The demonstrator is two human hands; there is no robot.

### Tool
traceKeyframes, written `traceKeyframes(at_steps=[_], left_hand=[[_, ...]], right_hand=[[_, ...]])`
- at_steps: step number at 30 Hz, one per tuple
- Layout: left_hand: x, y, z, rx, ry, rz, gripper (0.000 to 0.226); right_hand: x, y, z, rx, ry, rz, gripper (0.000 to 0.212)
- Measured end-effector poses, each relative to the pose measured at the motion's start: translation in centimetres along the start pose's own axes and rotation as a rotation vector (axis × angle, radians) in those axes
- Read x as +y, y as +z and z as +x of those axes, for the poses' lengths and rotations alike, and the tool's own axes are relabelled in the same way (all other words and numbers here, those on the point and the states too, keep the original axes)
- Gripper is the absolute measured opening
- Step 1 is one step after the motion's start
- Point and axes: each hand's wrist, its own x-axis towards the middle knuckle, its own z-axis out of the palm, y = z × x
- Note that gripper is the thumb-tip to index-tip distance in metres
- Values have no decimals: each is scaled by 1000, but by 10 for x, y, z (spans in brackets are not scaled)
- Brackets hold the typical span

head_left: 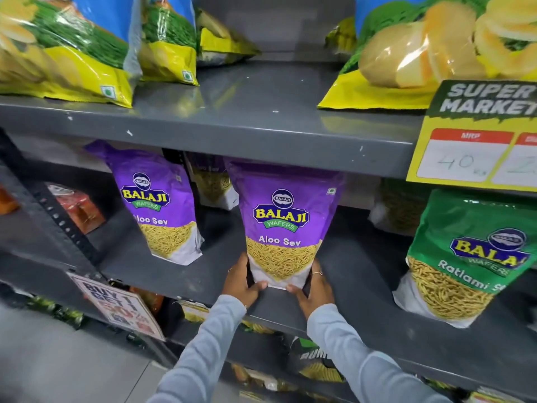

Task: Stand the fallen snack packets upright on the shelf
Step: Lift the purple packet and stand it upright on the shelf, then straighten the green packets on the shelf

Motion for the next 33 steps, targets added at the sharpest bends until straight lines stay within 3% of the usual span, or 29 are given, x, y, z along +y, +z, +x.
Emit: traceKeyframes(at_steps=[8, 11, 14, 16, 18, 21, 23, 25, 29, 33], left_hand=[[6, -3, -4, 1, -16, -112, 67], [11, 0, -12, 56, -53, -233, 89], [7, 10, -36, 204, -71, -299, 109], [1, 24, -62, 308, -27, -315, 97], [6, 46, -91, 346, 155, -255, 74], [31, 88, -111, 188, 414, -174, 57], [56, 116, -109, 31, 514, -135, 57], [82, 141, -98, -93, 490, -126, 67], [120, 176, -68, -284, 270, -117, 103], [131, 195, -50, -355, 183, -61, 113]], right_hand=[[1, 1, 0, -15, -38, 39, 71], [5, -5, -4, 30, 2, 179, 83], [20, -26, -23, 95, 87, 420, 63], [33, -50, -48, 233, 104, 542, 38], [52, -81, -72, 435, 118, 616, 23], [79, -130, -87, 713, 158, 621, 31], [92, -158, -86, 803, 155, 506, 34], [104, -176, -74, 773, 155, 417, 60], [106, -193, -51, 628, 160, 347, 119], [93, -196, -47, 503, 141, 292, 116]])
